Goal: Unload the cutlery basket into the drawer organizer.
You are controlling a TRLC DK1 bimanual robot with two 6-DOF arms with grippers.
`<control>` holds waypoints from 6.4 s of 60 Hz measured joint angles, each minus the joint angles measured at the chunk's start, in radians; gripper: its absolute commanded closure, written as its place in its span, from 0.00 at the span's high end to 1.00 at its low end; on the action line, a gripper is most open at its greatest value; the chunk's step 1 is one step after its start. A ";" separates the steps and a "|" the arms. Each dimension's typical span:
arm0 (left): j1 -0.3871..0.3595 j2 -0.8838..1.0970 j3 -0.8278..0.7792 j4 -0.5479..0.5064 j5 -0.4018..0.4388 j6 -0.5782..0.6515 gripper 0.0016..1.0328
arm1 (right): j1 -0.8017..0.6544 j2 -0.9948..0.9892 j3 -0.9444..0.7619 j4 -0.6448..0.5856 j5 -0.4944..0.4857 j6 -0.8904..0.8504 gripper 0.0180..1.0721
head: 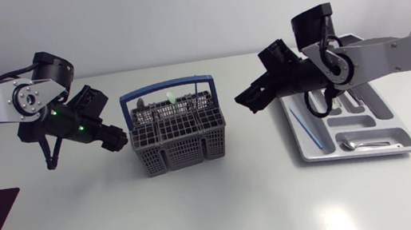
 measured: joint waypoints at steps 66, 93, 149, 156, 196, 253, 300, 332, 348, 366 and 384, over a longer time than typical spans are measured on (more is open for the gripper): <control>-0.069 0.090 0.159 -0.021 -0.054 0.010 0.83 | 0.015 -0.183 -0.146 -0.139 -0.029 -0.028 0.78; -0.132 -0.155 -0.074 -0.057 -0.001 0.042 0.08 | -0.079 0.067 0.063 -0.139 -0.105 -0.050 0.09; -0.132 0.273 0.250 0.080 0.002 0.045 0.07 | 0.080 -0.048 -0.055 -0.256 -0.164 -0.041 0.07; -0.146 0.348 0.356 0.079 0.001 0.037 0.07 | 0.129 -0.072 -0.083 -0.268 -0.163 -0.034 0.07; -0.149 0.160 0.257 -0.023 0.002 0.043 0.08 | 0.121 -0.369 -0.251 -0.250 -0.129 -0.132 0.52; -0.361 -0.374 -0.157 -0.005 0.002 0.045 0.08 | 0.245 -0.176 -0.212 0.008 -0.027 -0.179 0.56; -0.380 -0.409 -0.179 0.004 0.002 0.045 0.08 | 0.245 -0.125 -0.146 -0.048 -0.020 -0.182 0.06; -0.417 -0.409 -0.179 0.004 0.002 0.045 0.08 | 0.251 -0.308 -0.057 -0.254 0.011 -0.182 0.06; -0.445 -0.409 -0.179 0.004 -0.006 0.045 0.08 | 0.222 -0.441 0.001 -0.409 -0.001 -0.182 0.06; -0.466 -0.409 -0.179 0.004 -0.018 0.045 0.08 | -0.080 -0.486 0.027 -0.583 -0.113 -0.227 0.06; -0.492 -0.409 -0.179 0.004 -0.029 0.041 0.08 | -0.314 -0.371 0.018 -0.598 -0.142 -0.307 0.06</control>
